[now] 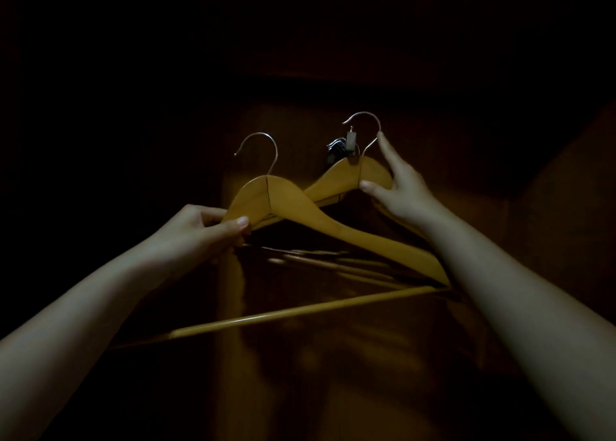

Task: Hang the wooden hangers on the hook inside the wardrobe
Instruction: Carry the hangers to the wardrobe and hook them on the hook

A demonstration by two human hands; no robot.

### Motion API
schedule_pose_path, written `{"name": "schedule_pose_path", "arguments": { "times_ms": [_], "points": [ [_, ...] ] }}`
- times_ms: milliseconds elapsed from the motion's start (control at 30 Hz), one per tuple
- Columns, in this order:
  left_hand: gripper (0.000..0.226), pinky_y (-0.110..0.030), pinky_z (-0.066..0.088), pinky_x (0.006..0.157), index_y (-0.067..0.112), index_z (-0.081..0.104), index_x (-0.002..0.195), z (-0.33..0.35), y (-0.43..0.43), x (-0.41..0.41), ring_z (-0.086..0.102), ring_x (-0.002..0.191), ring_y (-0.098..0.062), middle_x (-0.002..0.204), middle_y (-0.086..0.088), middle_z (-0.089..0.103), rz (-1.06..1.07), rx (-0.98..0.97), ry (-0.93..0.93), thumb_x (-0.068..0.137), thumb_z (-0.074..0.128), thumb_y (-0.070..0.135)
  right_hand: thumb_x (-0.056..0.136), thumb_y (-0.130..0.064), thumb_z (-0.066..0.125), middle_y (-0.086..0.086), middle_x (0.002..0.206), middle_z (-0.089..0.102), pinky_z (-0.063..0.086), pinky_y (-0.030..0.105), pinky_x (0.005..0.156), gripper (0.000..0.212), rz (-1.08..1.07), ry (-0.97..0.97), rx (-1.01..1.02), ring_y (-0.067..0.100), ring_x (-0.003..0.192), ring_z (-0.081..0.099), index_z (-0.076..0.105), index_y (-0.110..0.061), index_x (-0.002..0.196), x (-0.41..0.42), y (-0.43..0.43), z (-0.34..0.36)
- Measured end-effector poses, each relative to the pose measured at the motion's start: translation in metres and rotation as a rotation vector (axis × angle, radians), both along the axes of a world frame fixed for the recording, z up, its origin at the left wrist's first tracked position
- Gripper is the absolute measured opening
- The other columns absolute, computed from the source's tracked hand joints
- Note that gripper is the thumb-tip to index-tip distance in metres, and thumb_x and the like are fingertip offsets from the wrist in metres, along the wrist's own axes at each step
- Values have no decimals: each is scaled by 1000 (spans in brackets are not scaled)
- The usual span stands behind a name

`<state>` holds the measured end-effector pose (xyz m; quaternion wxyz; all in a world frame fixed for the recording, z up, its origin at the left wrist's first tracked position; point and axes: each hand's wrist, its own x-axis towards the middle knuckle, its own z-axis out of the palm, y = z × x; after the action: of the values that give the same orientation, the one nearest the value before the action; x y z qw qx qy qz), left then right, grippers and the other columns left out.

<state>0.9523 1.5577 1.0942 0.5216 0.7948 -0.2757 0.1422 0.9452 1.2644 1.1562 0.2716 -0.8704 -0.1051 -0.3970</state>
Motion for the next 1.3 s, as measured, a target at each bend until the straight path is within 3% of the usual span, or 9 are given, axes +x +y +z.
{"name": "schedule_pose_path", "arguments": {
  "times_ms": [267,500,667,733,833,967,1133,1233,1300],
  "points": [
    [31,-29,45,66,7,68,91,2,11,2,60,80,-24,88,-14,65,30,-3,5,88,54,34,88,-27,60,7,150,34,26,48,113,79,-111,112,-113,28,138,31,9,-31,149,23,14,-10],
    [26,-24,43,62,12,69,88,-5,14,-12,59,77,-15,86,-5,65,20,30,-20,88,53,33,92,-35,51,14,142,41,35,50,104,83,-314,236,-176,36,129,40,-14,-39,145,17,20,-20],
    [25,-21,44,61,13,71,90,-8,22,-22,59,74,-16,88,-9,67,-18,38,-24,88,55,33,94,-42,44,13,143,39,40,49,97,75,-493,346,-247,36,127,42,-9,-38,146,-6,25,-22],
    [26,-20,43,59,12,71,91,-9,25,-24,59,71,-14,86,-11,67,-42,62,-39,87,56,33,94,-40,45,13,147,32,39,48,100,75,-470,274,-220,36,131,37,-7,-36,147,-20,27,-29],
    [32,-13,44,51,4,69,90,-7,26,-29,56,58,-2,76,-8,62,-87,116,-65,86,57,33,95,-36,45,9,146,32,36,43,103,65,-319,115,-226,30,132,34,11,-28,149,-47,36,-37],
    [30,-13,43,54,6,68,81,-3,16,-35,54,57,-1,76,-11,62,-136,173,-110,86,57,34,96,-38,40,1,143,35,35,34,105,53,-87,102,-290,19,130,36,27,-24,145,-84,58,-42],
    [30,-31,45,64,7,69,85,8,-6,-38,58,70,-22,84,-24,64,-199,159,-124,87,58,35,90,-46,47,-4,147,28,40,28,98,75,-126,84,-480,15,127,40,3,-30,149,-119,82,-47],
    [27,-22,44,56,11,68,83,20,-20,-38,57,61,-12,72,-7,62,-223,166,-140,87,58,35,87,-41,57,-2,146,29,45,26,87,90,-248,-28,-526,17,120,48,-9,-29,148,-121,81,-50],
    [25,-13,45,51,12,68,86,29,-31,-38,57,56,-1,73,0,62,-253,158,-148,88,58,34,88,-33,59,1,143,32,49,29,82,90,-284,-120,-519,20,115,53,-6,-27,149,-119,73,-51]
  ]
}}
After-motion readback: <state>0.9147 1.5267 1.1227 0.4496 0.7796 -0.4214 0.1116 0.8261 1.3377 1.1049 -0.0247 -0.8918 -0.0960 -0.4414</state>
